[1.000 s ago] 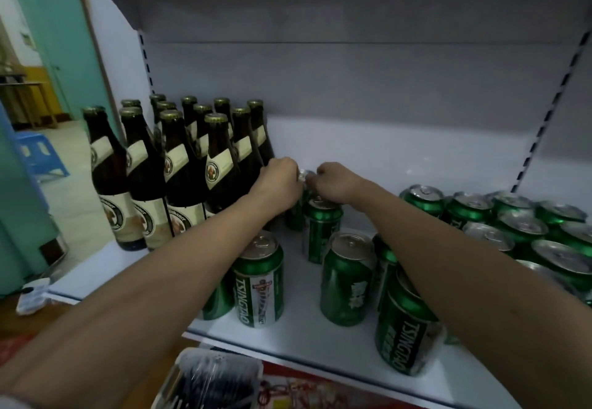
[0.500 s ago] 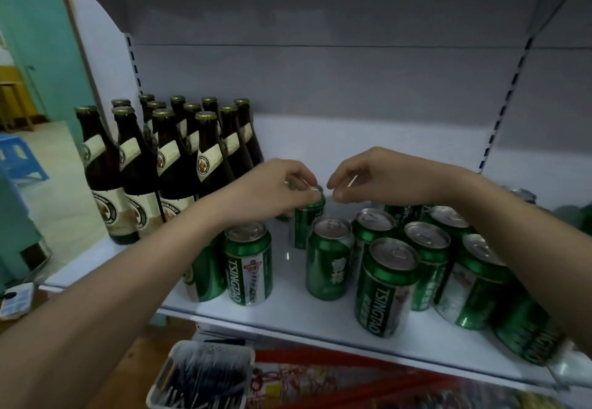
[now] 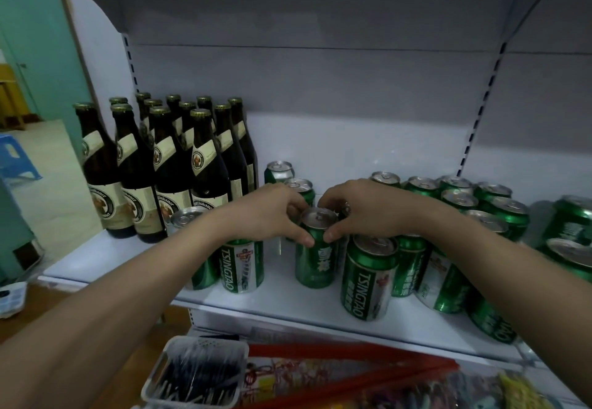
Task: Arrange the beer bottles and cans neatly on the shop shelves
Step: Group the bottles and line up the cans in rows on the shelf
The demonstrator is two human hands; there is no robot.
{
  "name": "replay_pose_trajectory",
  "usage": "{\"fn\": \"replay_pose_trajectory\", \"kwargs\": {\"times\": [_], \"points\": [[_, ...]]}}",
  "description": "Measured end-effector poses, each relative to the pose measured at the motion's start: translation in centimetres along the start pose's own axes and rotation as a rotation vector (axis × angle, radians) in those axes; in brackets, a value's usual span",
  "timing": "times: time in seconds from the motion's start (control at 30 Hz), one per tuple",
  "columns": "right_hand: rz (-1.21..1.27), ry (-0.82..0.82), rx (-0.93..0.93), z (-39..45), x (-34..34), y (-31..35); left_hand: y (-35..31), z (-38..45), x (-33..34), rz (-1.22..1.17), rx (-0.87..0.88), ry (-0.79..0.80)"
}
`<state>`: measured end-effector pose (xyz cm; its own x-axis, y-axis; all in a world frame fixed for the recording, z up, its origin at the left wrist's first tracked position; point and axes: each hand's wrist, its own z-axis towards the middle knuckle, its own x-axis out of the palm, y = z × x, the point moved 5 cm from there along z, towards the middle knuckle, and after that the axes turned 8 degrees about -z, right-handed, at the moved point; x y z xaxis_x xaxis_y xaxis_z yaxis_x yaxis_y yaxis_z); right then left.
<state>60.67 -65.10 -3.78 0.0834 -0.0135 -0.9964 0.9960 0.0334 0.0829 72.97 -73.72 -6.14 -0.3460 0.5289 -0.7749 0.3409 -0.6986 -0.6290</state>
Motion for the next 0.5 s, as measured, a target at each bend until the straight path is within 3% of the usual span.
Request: {"fn": "replay_pose_trajectory", "kwargs": {"times": [0.2, 0.37, 0.5], "points": [[0.159, -0.133, 0.01, -0.2, -1.4, -0.6, -1.0, -0.4, -1.6, -0.11, 0.053, -0.077], [0.61, -0.282, 0.029, -0.1, -3.7, -1.2, -2.3, -0.4, -4.2, -0.5, 0.096, -0.177], [0.801, -0.388, 0.066, 0.5, -4.7, -1.7, -3.1, 0.0, -5.1, -0.572, 0.164, -0.246]]}}
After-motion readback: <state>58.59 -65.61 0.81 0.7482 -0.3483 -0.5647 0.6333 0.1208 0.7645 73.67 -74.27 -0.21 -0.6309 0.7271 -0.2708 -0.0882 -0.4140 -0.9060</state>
